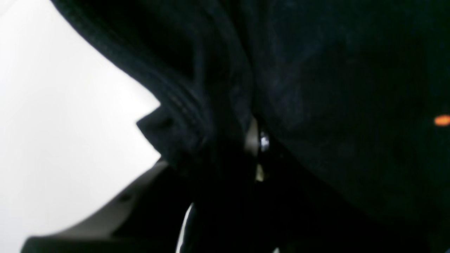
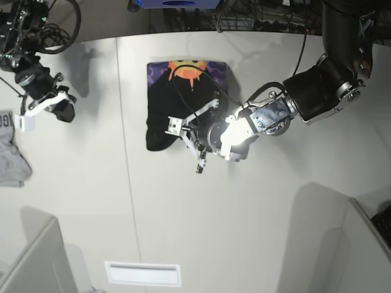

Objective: Fold the T-shirt properly

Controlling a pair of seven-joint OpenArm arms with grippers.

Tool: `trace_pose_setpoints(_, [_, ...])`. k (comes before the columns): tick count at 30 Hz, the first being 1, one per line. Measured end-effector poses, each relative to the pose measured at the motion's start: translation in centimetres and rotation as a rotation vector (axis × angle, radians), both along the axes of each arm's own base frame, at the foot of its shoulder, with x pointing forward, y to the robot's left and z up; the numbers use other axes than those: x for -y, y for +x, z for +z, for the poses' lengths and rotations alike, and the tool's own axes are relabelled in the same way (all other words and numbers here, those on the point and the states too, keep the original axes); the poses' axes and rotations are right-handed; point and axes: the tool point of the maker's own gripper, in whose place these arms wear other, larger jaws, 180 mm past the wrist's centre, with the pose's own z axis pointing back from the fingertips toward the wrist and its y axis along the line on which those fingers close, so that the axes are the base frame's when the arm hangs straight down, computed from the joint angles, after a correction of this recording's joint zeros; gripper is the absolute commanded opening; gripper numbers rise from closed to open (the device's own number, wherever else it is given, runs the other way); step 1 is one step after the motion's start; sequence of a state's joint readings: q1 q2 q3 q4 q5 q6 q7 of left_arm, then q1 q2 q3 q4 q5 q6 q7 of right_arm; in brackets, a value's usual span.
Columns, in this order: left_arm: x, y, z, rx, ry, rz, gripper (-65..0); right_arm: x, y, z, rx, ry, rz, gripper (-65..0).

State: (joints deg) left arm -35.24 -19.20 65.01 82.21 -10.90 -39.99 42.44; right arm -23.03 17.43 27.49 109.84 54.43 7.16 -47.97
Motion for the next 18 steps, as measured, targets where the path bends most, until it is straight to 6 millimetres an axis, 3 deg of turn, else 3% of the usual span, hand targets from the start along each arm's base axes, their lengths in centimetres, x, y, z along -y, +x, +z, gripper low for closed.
trace_pose_setpoints(1, [-0.2,0.5,0.2,0.013,0.008,0.011,-63.8,0.0,0.1,0.1,0.002,0.000,0.000,-65.0])
trace_pose_setpoints(6, [0.2,2.1,1.6,0.041,-0.029,0.046,-29.9,0.0,0.1,0.0,0.002,0.000,0.000,-65.0])
trace_pose_setpoints(10, [0.7,2.0,1.7,0.040,-0.036,0.041,-13.7,0.0,0.1,0.1,0.002,0.000,0.000,-65.0])
trace_pose_setpoints(12, [1.1,1.9,1.9,0.040,-0.043,0.037,-10.0,0.0,0.1,0.0,0.002,0.000,0.000,-65.0])
trace_pose_setpoints(15, [1.3,2.4,2.5,0.041,-0.067,0.051,-10.2,0.0,0.1,0.0,0.002,0.000,0.000,-65.0])
trace_pose_setpoints(18, [1.2,4.8,6.3,0.102,-0.180,0.132,-11.0,0.0,-0.1,-0.1,-0.003,0.001,0.000,-65.0])
